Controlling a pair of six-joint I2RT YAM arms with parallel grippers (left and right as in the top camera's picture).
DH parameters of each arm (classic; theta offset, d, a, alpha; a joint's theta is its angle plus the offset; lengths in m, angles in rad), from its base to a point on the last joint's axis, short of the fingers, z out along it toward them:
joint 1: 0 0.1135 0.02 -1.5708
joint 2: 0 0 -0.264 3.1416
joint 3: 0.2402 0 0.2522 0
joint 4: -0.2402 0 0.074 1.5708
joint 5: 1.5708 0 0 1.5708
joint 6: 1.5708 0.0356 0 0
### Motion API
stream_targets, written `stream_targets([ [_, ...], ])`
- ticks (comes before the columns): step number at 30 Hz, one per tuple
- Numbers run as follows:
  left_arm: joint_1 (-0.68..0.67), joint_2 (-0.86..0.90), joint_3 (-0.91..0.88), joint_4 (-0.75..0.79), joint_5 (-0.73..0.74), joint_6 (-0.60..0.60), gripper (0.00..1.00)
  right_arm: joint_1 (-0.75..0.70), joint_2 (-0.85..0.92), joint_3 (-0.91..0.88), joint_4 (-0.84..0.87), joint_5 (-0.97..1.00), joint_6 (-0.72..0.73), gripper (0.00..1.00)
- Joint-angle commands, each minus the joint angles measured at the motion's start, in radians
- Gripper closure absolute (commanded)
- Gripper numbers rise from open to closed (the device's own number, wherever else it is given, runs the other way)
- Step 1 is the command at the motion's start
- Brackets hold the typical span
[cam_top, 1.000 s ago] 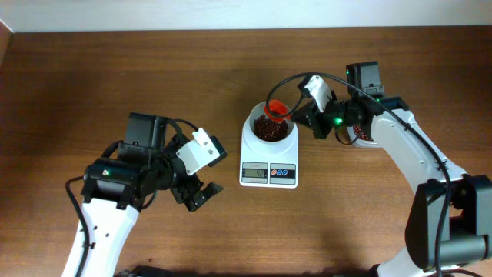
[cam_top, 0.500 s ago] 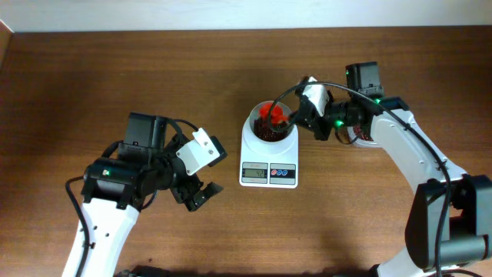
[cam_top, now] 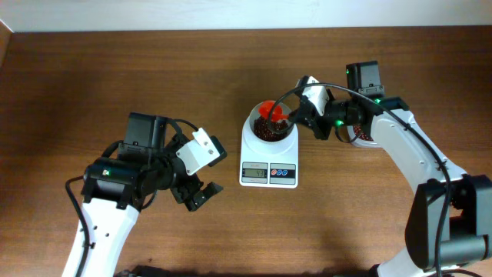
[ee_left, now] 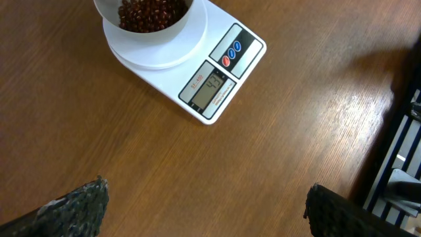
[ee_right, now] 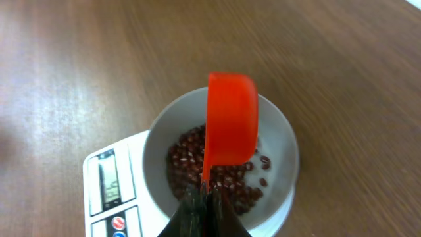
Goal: Scoop and weigh 50g on scale
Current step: 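Hold the scoop over the bowl, shaking out remaining beans, then carry the empty scoop right back into the bean tub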
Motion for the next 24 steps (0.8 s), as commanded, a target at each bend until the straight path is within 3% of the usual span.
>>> stream_targets([
  [1,0.005,0.0,0.021,0.002,0.007,0.02,0.01,0.004,0.003,0.006,-0.007,-0.003,0.043,0.96],
  [3,0.005,0.0,0.021,0.002,0.007,0.02,0.01,0.003,0.003,0.006,-0.003,-0.077,0.002,0.96],
  [5,0.005,0.0,0.021,0.002,0.007,0.02,0.01,-0.006,0.003,0.006,0.025,0.008,0.008,0.96],
  [8,0.005,0.0,0.021,0.002,0.007,0.02,0.01,-0.01,0.003,0.006,0.006,-0.131,0.007,0.96],
  [11,0.005,0.0,0.021,0.002,0.007,0.02,0.01,-0.011,0.003,0.006,0.031,-0.007,0.01,0.96],
  [14,0.005,0.0,0.021,0.002,0.007,0.02,0.01,-0.011,0.003,0.006,0.005,-0.164,0.002,0.96],
  [16,0.005,0.0,0.021,0.002,0.007,0.02,0.01,-0.011,0.003,0.006,0.017,0.004,0.004,0.96],
  [18,0.005,0.0,0.021,0.002,0.007,0.02,0.01,-0.011,0.003,0.006,0.009,-0.1,0.036,0.96],
  [21,0.005,0.0,0.021,0.002,0.007,0.02,0.01,-0.011,0.003,0.006,0.018,-0.011,0.007,0.96],
  [24,0.005,0.0,0.021,0.002,0.007,0.02,0.01,-0.011,0.003,0.006,0.018,-0.121,0.008,0.96],
])
